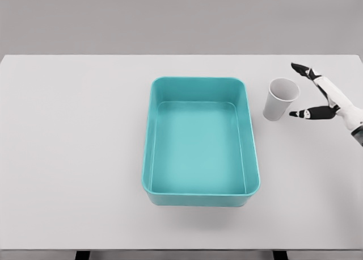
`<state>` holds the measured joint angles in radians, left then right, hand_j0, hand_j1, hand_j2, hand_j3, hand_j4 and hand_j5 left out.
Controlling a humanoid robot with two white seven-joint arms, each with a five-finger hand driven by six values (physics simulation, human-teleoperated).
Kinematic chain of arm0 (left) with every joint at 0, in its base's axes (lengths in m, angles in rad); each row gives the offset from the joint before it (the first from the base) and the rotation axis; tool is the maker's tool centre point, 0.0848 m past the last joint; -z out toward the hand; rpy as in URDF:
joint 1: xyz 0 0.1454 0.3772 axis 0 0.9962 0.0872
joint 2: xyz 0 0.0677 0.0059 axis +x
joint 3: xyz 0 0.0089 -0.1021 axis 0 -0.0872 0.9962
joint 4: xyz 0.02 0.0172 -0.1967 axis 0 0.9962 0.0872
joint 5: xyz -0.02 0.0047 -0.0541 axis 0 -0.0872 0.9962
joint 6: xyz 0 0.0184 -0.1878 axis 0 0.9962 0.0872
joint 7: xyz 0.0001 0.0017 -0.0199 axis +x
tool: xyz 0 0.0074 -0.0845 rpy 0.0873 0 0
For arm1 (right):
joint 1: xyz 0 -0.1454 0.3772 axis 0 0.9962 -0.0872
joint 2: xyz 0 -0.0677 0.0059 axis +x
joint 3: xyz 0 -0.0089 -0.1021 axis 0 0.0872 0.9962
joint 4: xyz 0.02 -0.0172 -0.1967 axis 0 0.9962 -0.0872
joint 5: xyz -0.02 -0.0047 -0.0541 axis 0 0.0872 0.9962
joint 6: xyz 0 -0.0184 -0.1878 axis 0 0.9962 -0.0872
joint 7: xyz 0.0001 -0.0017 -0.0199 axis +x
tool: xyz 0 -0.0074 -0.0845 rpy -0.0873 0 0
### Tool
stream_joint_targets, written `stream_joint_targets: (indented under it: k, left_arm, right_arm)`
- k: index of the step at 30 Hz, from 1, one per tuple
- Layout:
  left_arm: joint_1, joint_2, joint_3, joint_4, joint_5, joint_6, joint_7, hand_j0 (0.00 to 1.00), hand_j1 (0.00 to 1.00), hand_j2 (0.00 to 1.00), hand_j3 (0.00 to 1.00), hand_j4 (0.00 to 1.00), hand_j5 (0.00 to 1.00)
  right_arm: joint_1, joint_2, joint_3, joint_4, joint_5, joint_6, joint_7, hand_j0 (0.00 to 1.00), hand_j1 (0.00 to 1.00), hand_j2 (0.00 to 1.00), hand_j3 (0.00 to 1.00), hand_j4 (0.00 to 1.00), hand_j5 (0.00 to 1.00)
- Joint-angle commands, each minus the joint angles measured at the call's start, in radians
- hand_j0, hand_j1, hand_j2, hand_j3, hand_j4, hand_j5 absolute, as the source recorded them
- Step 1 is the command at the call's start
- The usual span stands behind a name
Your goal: Put the paper cup into the basket with your right arm
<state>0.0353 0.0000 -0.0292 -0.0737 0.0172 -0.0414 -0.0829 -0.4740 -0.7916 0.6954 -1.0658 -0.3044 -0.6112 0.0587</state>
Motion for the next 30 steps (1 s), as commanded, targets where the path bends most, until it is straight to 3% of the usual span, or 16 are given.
stream_joint_targets:
  k: [1,12,30]
  left_arm:
    - [0.0,0.0,0.0,0.0,0.001,0.0,0.0,1.0,1.0,1.0,1.0,1.0,1.0]
    - [0.0,0.0,0.0,0.0,0.001,0.0,0.0,1.0,1.0,1.0,1.0,1.0,1.0]
    - [0.0,0.0,0.0,0.0,0.0,0.0,0.0,1.0,1.0,1.0,1.0,1.0,1.0]
  right_arm:
    - [0.0,0.012,0.003,0.003,-0.027,0.0,0.0,1.0,1.0,1.0,1.0,1.0,1.0]
    - [0.0,0.069,0.013,0.073,-0.025,0.0,0.0,1.0,1.0,1.0,1.0,1.0,1.0]
    - [-0.014,0.109,0.015,0.095,-0.027,0.0,-0.002,1.0,1.0,1.0,1.0,1.0,1.0]
